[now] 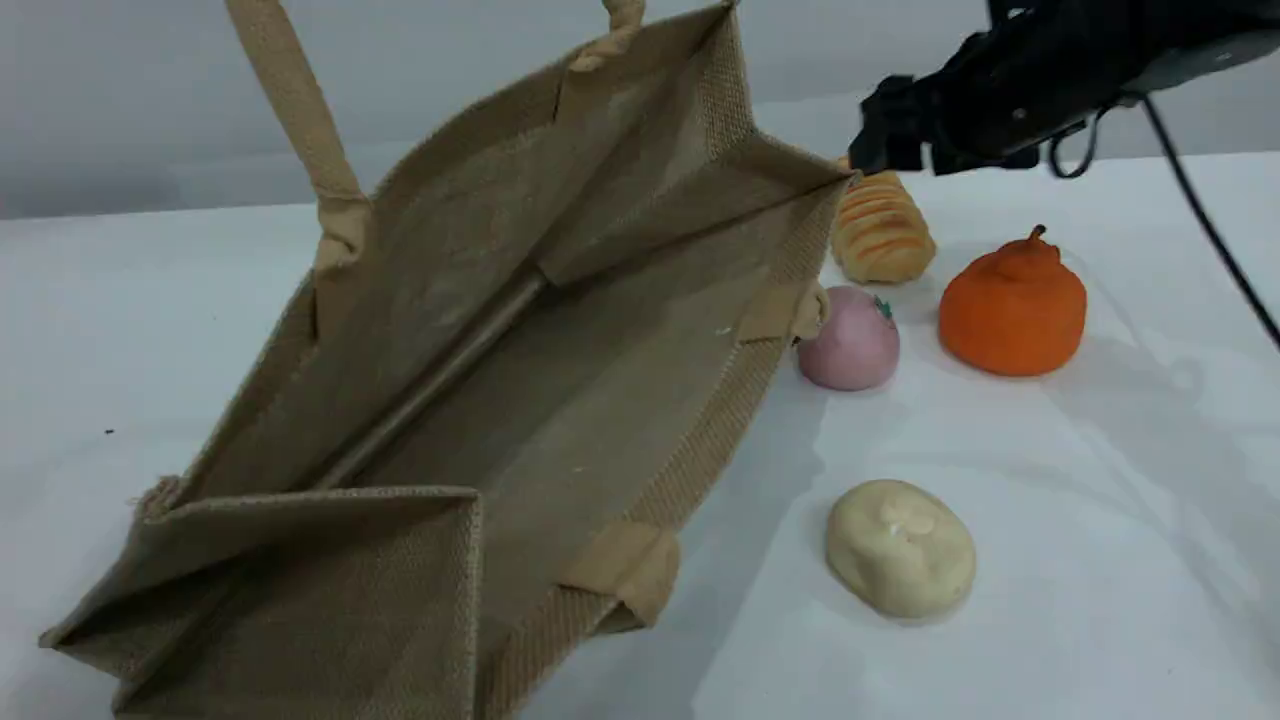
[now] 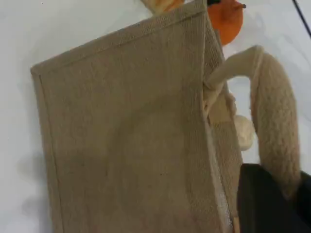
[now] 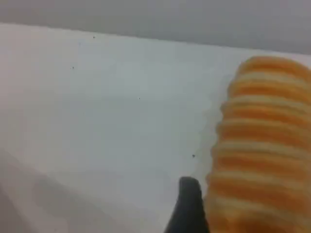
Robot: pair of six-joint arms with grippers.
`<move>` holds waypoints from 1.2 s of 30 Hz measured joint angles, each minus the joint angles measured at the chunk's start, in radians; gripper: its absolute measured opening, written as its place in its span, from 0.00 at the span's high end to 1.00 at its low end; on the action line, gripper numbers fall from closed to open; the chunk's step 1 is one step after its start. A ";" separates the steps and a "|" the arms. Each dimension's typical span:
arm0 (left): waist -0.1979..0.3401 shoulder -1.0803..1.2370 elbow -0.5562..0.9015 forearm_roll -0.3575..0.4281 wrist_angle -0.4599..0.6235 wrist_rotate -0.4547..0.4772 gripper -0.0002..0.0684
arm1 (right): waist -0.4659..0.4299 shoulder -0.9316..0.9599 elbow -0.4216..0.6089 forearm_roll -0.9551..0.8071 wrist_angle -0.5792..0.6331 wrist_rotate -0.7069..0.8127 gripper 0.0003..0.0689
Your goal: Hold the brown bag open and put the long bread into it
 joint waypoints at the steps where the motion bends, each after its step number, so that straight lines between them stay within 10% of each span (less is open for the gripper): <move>1: 0.000 0.000 0.000 0.001 0.000 0.000 0.87 | 0.000 0.012 -0.013 0.002 0.000 0.000 0.27; 15: 0.000 0.000 0.000 0.001 0.000 -0.024 0.87 | 0.001 0.139 -0.083 0.007 0.028 -0.004 0.29; 26: 0.000 0.000 0.000 0.001 -0.001 -0.025 0.87 | 0.001 0.151 -0.083 0.007 0.048 -0.001 0.74; 36: 0.000 0.000 0.000 0.008 -0.001 -0.028 0.87 | 0.001 0.152 -0.081 0.004 0.049 -0.008 0.79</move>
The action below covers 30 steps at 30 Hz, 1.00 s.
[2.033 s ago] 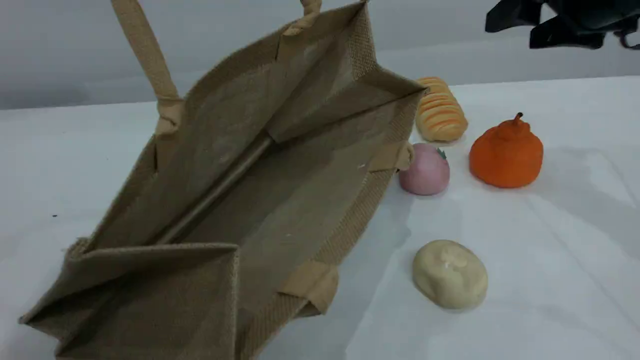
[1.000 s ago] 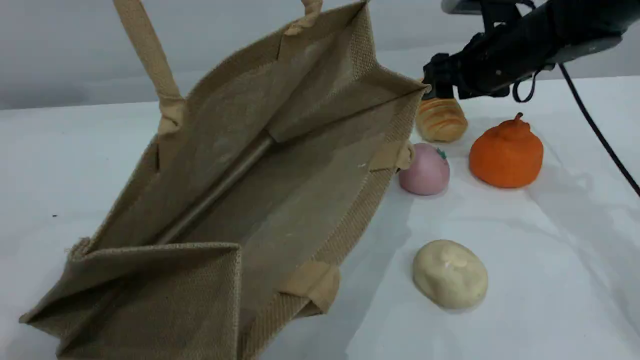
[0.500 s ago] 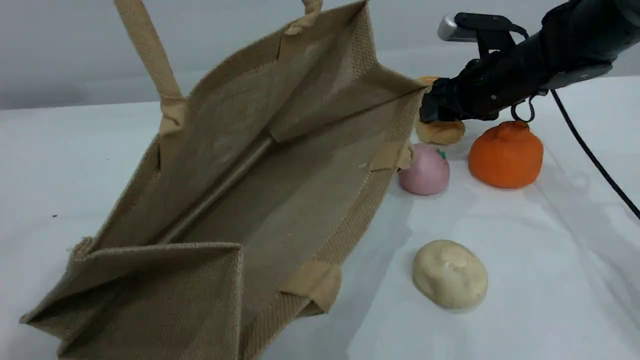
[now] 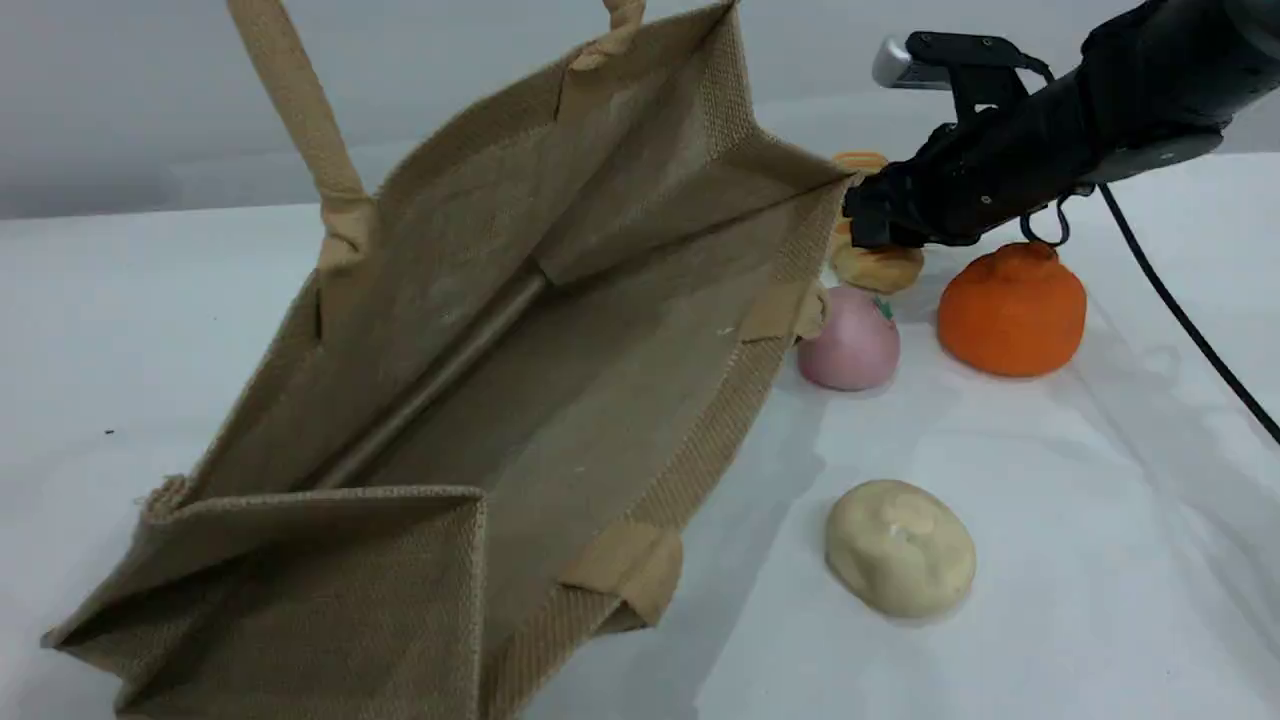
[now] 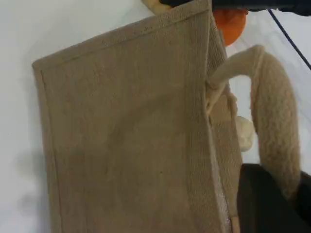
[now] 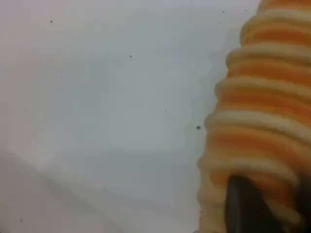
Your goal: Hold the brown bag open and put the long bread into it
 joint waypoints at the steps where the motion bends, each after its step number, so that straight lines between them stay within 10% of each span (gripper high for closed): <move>1: 0.000 0.000 0.000 0.000 0.000 0.000 0.87 | 0.000 0.000 0.000 0.000 0.000 0.000 0.79; 10: 0.000 0.000 0.000 0.001 0.000 -0.021 0.87 | 0.000 0.000 0.000 0.000 -0.002 0.000 0.73; 20: 0.000 0.000 0.000 0.001 0.000 -0.049 0.87 | 0.000 0.000 0.000 0.005 0.002 0.007 0.35; 30: 0.000 0.000 0.000 0.000 0.000 -0.068 0.87 | 0.000 -0.011 0.000 -0.008 -0.014 0.084 0.31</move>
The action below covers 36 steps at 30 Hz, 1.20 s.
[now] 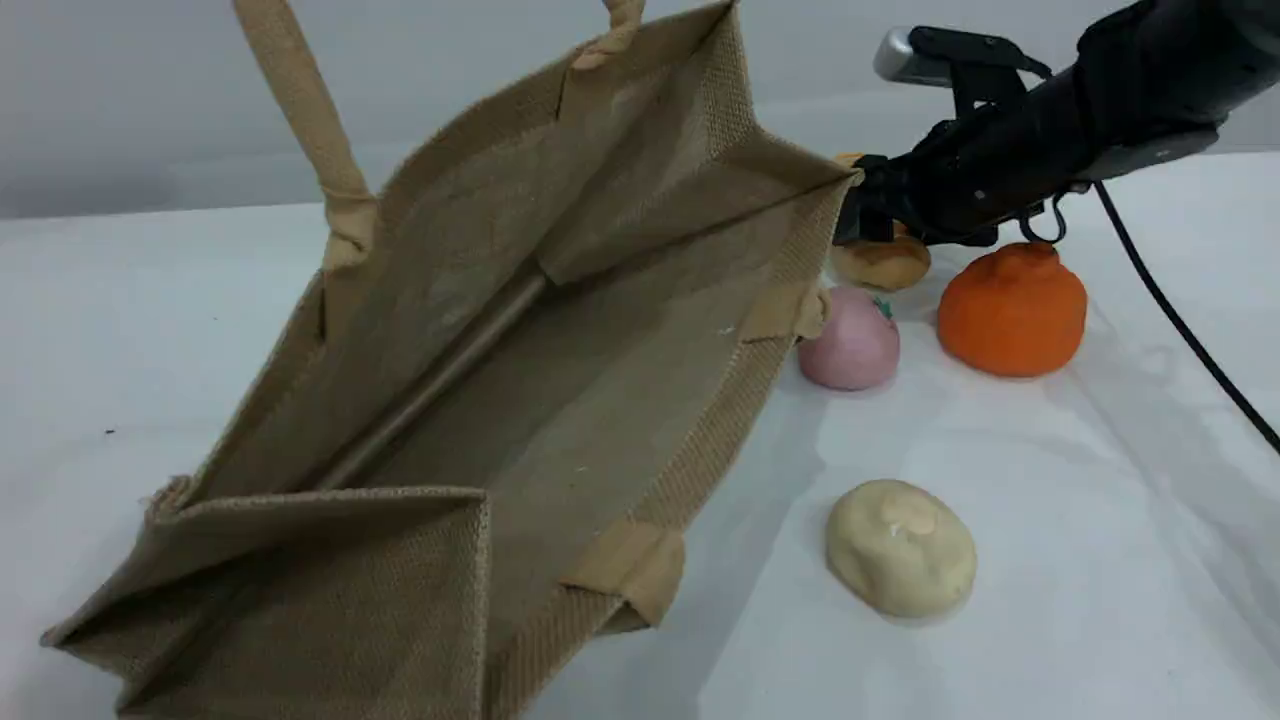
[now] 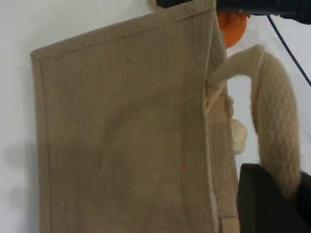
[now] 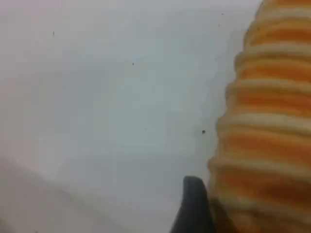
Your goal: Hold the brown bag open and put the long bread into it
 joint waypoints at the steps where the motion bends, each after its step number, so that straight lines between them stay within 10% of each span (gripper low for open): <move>1: 0.000 0.000 0.000 0.000 0.000 0.000 0.87 | 0.000 -0.001 -0.002 -0.004 0.000 0.002 0.31; 17: 0.000 0.000 0.000 -0.004 0.000 0.000 0.87 | -0.001 0.075 -0.012 0.025 -0.017 -0.068 0.31; 25: 0.000 0.000 0.000 -0.004 0.000 0.000 0.87 | -0.002 0.083 -0.012 0.024 -0.027 -0.069 0.64; 36: 0.000 0.000 0.000 -0.004 0.000 0.000 0.87 | -0.008 -0.039 0.002 -0.025 0.021 -0.059 0.73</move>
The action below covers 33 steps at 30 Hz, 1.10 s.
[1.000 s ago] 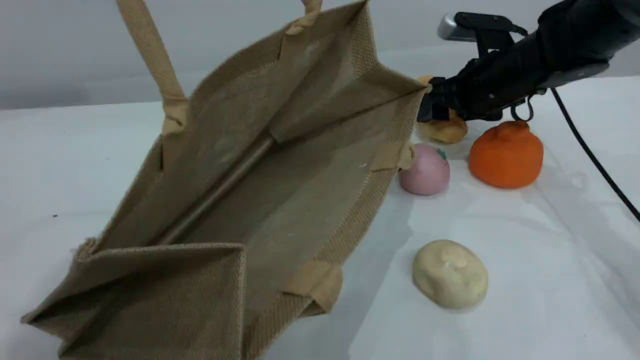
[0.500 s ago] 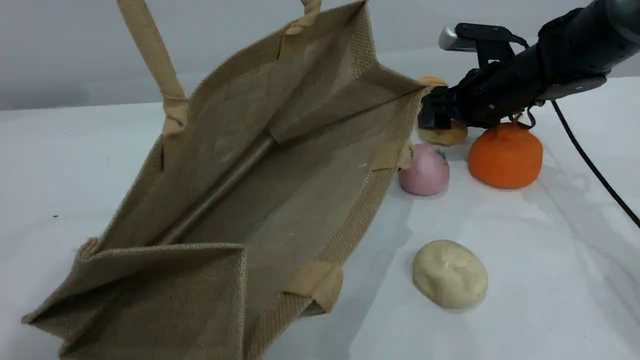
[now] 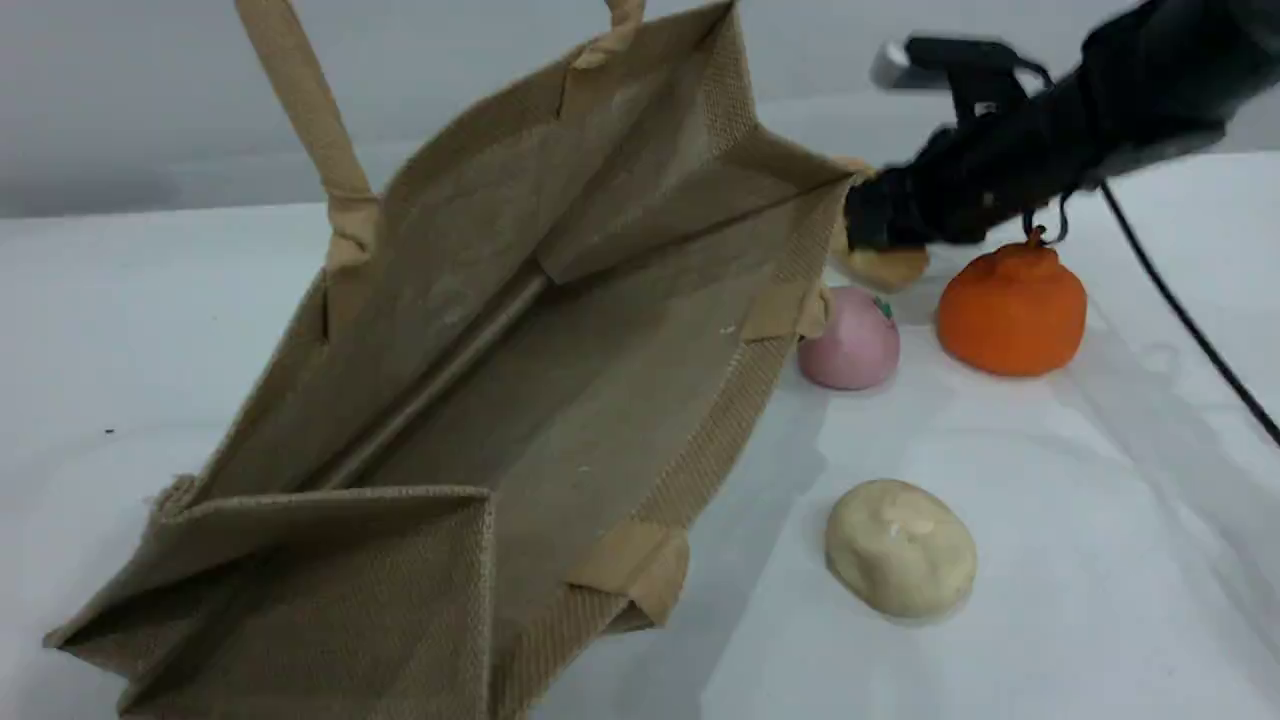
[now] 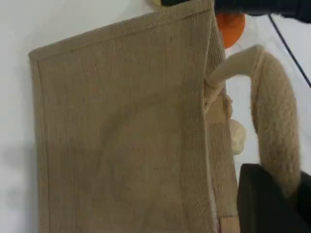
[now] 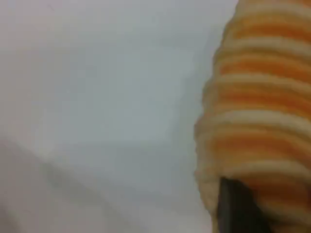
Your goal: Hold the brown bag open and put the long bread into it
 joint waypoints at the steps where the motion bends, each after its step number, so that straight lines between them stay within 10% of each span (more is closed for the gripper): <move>1: 0.000 0.000 0.000 0.000 0.000 0.000 0.87 | -0.002 -0.029 0.000 0.003 -0.003 0.003 0.74; 18: 0.000 0.000 0.000 -0.001 0.000 0.001 0.87 | -0.073 -0.221 0.002 -0.533 0.109 0.464 0.81; 26: 0.000 0.000 0.000 0.001 0.000 0.029 0.87 | -0.242 -0.381 0.002 -0.945 0.417 0.918 0.81; 33: 0.000 0.000 0.000 0.024 -0.023 0.031 0.87 | -0.240 -0.540 0.002 -0.960 0.642 1.007 0.81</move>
